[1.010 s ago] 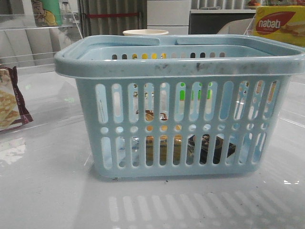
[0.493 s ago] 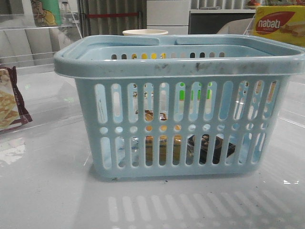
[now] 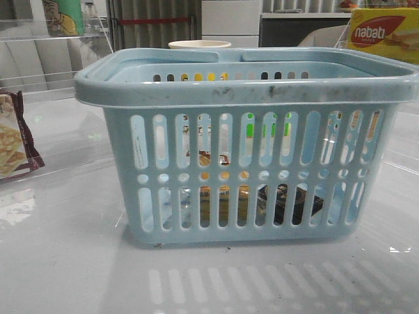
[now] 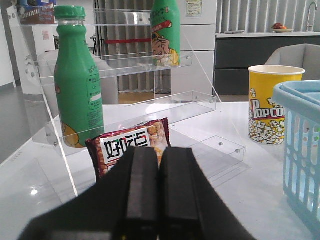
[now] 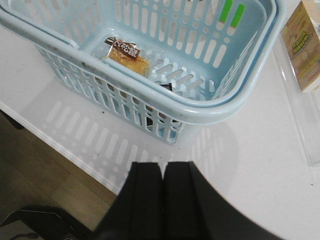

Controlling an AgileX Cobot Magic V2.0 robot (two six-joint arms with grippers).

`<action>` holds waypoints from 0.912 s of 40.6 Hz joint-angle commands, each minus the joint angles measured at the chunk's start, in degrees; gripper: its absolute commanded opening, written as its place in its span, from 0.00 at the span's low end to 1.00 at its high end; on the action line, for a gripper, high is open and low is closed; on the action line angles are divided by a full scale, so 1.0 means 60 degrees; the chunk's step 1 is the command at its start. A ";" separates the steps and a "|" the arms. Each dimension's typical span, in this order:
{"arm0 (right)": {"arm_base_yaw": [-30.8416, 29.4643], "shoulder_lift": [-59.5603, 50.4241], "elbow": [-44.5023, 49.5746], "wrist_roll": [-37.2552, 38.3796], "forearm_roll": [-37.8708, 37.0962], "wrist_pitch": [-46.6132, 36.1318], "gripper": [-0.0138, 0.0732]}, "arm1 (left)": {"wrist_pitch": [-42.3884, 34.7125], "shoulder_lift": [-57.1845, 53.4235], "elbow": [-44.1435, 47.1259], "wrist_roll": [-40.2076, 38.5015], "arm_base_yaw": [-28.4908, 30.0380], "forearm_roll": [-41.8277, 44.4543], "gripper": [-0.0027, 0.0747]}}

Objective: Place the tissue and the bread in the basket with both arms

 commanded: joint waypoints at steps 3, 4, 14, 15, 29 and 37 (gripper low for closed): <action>0.0000 -0.0004 -0.0245 -0.0045 0.0007 -0.0594 0.22 | -0.0854 -0.0164 -0.0003 -0.0088 -0.0004 -0.0095 0.16; 0.0000 -0.0004 -0.0245 -0.0045 0.0007 -0.0594 0.22 | -0.0854 -0.0164 -0.0003 -0.0088 -0.0004 -0.0095 0.16; 0.0000 -0.0004 -0.0245 -0.0045 0.0007 -0.0594 0.22 | -0.0854 -0.0164 -0.0003 -0.0088 -0.0004 -0.0095 0.16; 0.0000 -0.0004 -0.0245 -0.0045 0.0007 -0.0594 0.22 | -0.0854 -0.0164 -0.0003 -0.0088 -0.0004 -0.0095 0.16; 0.0000 -0.0033 -0.0205 -0.0045 0.0007 -0.0641 0.22 | -0.0854 -0.0164 -0.0003 -0.0088 -0.0004 -0.0095 0.16; -0.1295 -0.0918 0.0892 -0.0058 -0.0103 -0.1803 0.22 | -0.0854 -0.0164 -0.0003 -0.0088 -0.0004 -0.0095 0.16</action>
